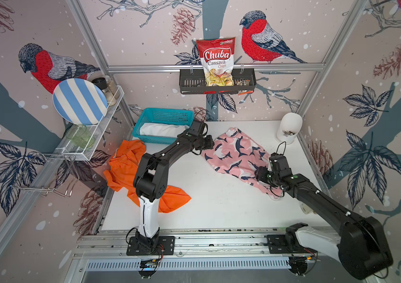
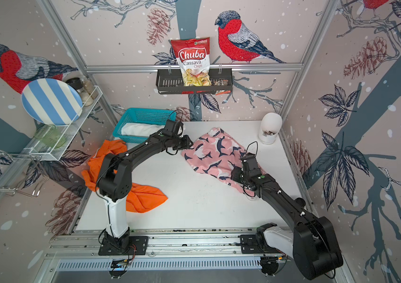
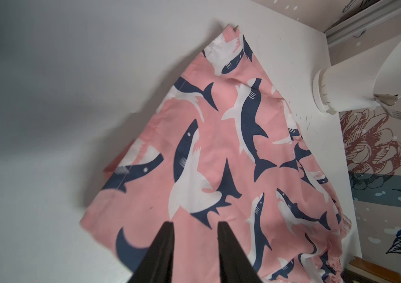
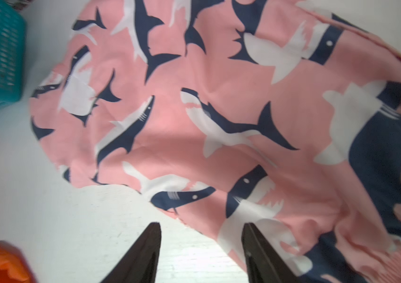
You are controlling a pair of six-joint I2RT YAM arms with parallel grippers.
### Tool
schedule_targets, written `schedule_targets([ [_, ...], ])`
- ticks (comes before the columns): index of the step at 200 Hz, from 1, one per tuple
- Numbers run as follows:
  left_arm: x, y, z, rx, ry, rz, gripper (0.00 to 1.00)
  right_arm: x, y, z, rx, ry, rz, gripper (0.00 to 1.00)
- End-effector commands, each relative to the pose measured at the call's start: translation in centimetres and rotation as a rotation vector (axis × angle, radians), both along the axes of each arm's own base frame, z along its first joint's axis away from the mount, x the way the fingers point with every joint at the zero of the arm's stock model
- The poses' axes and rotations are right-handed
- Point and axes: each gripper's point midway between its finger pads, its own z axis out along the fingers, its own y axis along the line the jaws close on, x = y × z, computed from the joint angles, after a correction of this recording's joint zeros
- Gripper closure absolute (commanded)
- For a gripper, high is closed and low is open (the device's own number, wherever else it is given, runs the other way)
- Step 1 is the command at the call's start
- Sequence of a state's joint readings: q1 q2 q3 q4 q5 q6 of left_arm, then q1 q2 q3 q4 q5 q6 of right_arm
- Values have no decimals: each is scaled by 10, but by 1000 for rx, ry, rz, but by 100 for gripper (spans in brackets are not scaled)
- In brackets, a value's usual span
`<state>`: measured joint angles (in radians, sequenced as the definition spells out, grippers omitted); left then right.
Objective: Roll up the shorts
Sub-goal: Adjust the shorts at the center of the board.
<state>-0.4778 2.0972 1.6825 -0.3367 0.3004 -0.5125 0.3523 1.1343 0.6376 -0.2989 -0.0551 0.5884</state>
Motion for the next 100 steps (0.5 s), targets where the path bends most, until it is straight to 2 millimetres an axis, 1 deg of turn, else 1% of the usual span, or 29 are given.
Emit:
schedule_targets([
  [1, -6, -29, -32, 18, 81, -89, 67, -5, 3, -8, 75, 32, -18, 39],
  [15, 0, -42, -52, 7, 109, -100, 68, -1, -6, -20, 105, 50, -47, 39],
  [28, 6, -47, -70, 6, 131, -103, 69, 3, -17, -35, 139, 81, -80, 40],
  [40, 8, -47, -86, 22, 147, -106, 69, 9, -28, -43, 168, 88, -104, 42],
  [44, 7, -46, -91, 29, 155, -106, 69, 11, -32, -51, 170, 104, -115, 42],
  [56, 3, -38, -99, 53, 170, -100, 70, 16, -40, -62, 188, 120, -135, 44],
  [63, -5, -32, -105, 69, 183, -95, 70, 20, -42, -68, 203, 129, -136, 44],
  [78, -21, -16, -102, 76, 180, -73, 70, 29, -45, -79, 210, 150, -134, 46],
  [100, -61, 13, -102, 88, 202, -35, 70, 47, -48, -89, 205, 159, -131, 48],
])
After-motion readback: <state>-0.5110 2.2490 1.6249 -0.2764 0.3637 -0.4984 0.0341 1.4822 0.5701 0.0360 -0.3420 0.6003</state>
